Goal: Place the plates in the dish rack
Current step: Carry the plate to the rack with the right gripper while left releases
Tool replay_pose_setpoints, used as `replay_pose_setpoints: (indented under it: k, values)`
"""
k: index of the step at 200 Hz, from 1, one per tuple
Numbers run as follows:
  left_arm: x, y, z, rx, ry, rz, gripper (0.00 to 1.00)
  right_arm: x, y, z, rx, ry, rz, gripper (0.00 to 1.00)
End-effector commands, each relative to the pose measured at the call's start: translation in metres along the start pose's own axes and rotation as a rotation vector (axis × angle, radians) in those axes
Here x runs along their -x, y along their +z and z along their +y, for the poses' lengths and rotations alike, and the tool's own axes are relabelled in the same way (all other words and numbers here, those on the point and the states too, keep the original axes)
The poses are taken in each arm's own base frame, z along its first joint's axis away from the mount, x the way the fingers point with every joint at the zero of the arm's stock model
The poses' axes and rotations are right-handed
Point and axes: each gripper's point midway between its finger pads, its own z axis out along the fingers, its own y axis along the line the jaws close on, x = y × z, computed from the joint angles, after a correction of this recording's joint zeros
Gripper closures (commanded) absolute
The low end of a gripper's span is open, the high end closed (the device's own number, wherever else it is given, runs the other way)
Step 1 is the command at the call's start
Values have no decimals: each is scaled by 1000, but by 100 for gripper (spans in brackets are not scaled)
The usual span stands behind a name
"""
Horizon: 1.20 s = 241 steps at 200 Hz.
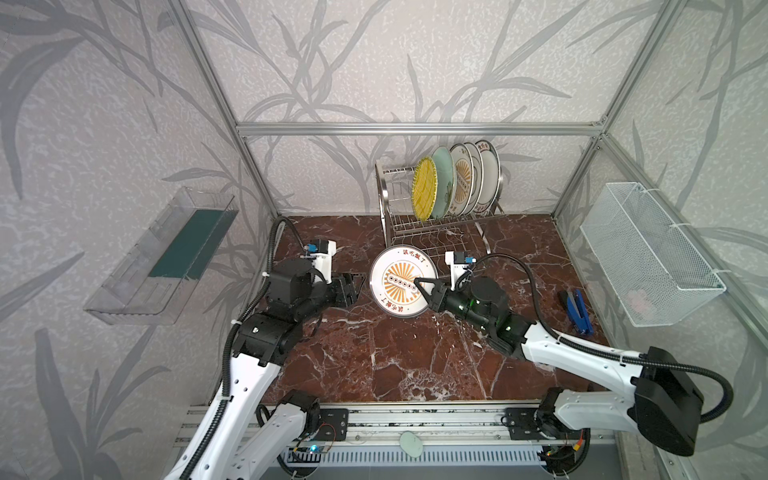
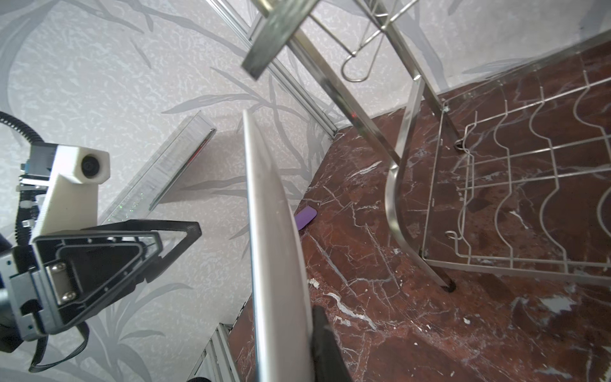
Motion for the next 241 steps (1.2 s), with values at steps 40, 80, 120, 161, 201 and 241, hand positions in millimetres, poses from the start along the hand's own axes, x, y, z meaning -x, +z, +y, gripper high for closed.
replay_pose_setpoints:
  k: [40,80,120,161,201,241]
  values:
    - [-7,-13,3,17,174,-34,39,53,-6,71,128,-185,-78,100]
    - [-7,-17,-1,-18,202,-99,39,85,-13,99,124,-285,-107,100]
    - [-3,-22,10,33,180,-176,40,118,-19,125,122,-376,-153,100]
    - [-3,-25,14,46,178,-196,40,157,-25,150,104,-464,-223,100]
    - [-2,-27,13,40,181,-206,40,194,-30,166,78,-520,-310,100]
    - [-2,-30,11,30,185,-216,40,224,-30,175,18,-574,-400,100]
